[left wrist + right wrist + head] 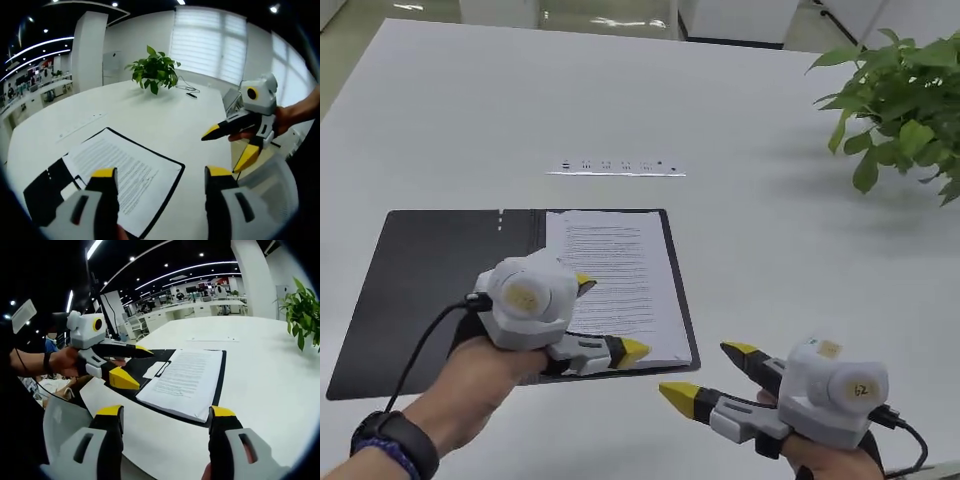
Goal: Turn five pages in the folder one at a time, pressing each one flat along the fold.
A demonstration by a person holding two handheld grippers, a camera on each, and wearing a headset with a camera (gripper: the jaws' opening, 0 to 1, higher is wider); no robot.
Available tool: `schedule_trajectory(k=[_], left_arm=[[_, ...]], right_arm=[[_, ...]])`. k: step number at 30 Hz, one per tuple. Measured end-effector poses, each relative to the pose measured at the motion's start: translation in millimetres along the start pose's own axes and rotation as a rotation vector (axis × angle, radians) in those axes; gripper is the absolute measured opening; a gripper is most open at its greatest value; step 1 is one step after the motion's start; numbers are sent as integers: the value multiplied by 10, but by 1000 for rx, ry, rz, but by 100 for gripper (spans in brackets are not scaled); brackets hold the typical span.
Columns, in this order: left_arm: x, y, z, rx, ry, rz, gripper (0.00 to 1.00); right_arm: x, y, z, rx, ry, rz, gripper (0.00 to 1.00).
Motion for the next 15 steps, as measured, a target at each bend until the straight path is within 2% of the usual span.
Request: schedule_trajectory(k=[6,10,15], left_arm=[[-22,231,1,13,10,17,68],[-46,388,-4,19,6,30,68],[-59,591,-24,31,-7,25,68]], right_arm=[[-42,-40,-48,-7,21,-4,67],[-89,-50,-67,-2,20,13,67],[-128,-83,-120,-2,34,18,67]])
Point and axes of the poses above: the centre of the closed fingertips' face, and the gripper's own axes: y roughly forward along the fingers, z roughly to its left, x roughly out of its top, the point moved 7 cm from there along -y, roughly backward along the fingers, and after that the axes turned 8 degrees about -y, right-handed, at the moved point
